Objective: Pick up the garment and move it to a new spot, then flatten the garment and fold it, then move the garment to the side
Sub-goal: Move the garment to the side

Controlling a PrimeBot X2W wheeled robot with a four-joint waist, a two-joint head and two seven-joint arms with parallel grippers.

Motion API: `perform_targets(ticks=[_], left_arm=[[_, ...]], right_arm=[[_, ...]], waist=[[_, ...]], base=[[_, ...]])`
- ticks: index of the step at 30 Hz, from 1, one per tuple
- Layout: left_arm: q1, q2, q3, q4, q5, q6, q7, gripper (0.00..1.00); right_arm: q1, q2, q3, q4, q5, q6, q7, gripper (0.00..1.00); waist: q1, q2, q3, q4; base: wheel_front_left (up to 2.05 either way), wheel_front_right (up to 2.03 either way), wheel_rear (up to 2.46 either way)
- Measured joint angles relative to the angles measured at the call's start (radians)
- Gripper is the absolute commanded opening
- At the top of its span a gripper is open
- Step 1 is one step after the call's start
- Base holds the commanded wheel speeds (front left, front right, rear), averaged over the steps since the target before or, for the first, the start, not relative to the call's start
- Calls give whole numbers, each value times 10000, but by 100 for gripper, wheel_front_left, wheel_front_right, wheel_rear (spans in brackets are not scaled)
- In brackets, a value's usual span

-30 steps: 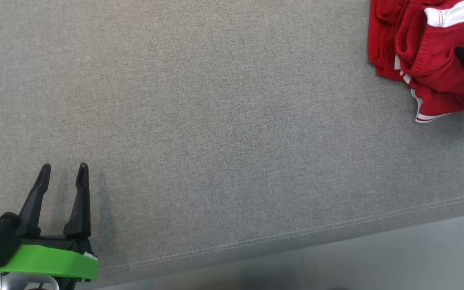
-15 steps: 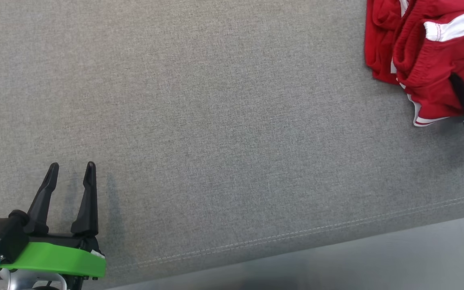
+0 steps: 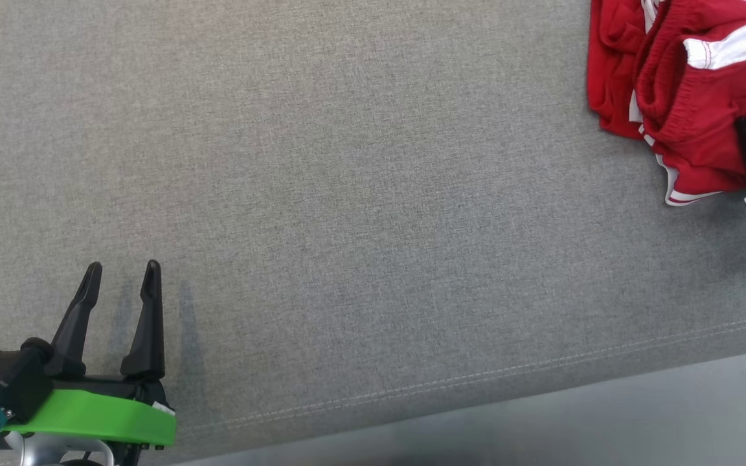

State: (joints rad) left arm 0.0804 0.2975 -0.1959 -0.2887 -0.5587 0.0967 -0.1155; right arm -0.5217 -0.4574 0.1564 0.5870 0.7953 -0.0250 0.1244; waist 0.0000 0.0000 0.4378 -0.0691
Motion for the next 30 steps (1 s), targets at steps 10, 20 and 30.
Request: perform_targets(ticks=[10, 20, 30], left_arm=[[-12, -88, 2, 132, -2, 2, -92, 100], [12, -188, 90, 84, -2, 17, -130, 100], [10, -98, 58, -96, 6, 19, -71, 100]], right_arm=[[190, 58, -272, -107, -17, -148, -909, 100], [704, -19, -295, -274, -148, -207, -1335, 100], [876, 215, -198, 29, -238, -339, -1718, 100]], waist=[[0, 0, -154, -8], [0, 0, -255, -240], [0, 0, -83, -349]], base=[[0, 0, 0], [0, 0, 0], [0, 0, 0]])
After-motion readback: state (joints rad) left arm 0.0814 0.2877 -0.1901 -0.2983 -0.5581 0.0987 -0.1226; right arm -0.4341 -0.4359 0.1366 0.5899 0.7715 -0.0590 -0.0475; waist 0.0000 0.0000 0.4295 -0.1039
